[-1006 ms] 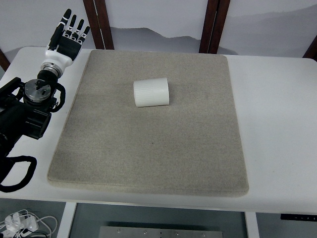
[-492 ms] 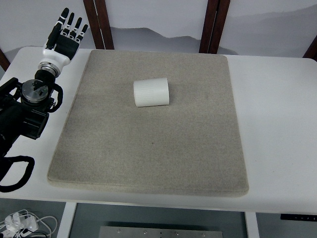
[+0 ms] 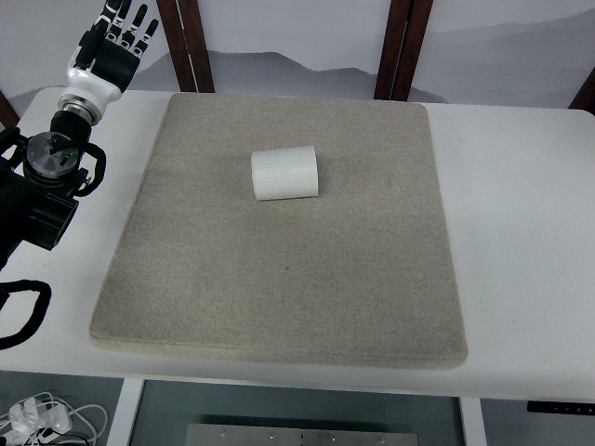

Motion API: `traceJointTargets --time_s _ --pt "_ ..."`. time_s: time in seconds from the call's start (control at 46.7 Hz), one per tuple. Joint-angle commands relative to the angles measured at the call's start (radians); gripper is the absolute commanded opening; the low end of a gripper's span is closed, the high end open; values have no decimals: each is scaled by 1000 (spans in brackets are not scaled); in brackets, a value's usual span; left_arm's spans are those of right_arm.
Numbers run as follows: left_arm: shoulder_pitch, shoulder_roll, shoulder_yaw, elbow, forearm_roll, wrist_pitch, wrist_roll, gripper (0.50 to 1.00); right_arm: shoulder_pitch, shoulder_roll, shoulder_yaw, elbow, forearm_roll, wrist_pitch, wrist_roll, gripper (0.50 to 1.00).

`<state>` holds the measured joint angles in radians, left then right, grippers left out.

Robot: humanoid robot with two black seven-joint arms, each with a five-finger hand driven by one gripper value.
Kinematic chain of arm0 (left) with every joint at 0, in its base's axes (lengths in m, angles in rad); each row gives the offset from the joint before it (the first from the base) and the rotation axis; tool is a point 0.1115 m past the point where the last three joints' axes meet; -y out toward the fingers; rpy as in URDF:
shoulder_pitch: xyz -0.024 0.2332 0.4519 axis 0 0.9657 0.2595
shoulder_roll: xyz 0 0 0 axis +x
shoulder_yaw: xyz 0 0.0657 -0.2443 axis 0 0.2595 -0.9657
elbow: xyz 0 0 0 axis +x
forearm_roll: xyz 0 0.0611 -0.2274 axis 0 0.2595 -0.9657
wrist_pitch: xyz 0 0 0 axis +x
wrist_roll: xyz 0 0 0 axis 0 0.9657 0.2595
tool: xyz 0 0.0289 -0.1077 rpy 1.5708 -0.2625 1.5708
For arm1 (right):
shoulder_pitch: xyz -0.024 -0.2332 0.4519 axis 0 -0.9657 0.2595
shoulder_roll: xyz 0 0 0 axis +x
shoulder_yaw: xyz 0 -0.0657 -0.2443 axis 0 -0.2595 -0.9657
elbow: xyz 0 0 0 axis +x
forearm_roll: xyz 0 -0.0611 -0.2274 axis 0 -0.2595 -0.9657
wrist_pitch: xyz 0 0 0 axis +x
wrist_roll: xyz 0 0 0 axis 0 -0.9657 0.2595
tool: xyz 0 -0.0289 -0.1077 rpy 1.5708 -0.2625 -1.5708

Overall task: Flip white cup upright
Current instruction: 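Swing the left hand over the mat toward the white cup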

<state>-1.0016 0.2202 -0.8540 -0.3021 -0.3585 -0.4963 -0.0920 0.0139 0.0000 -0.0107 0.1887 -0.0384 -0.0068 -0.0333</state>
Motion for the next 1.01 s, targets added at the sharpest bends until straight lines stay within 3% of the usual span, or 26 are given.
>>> traceJointTargets --time_s 0.0,0.385,0.749,0.984 --pt "-20 4 32 0 49 -1 -2 999 0 0 0 0 0 1 1 952" --pt "-60 25 39 -54 475 -15 -2 999 0 0 0 0 0 1 1 952" --pt "-63 82 73 -268 884 -5 -8 999 0 0 0 0 0 1 1 952" --pt "-61 136 95 -462 1093 2 -5 999 0 0 0 0 0 1 0 952"
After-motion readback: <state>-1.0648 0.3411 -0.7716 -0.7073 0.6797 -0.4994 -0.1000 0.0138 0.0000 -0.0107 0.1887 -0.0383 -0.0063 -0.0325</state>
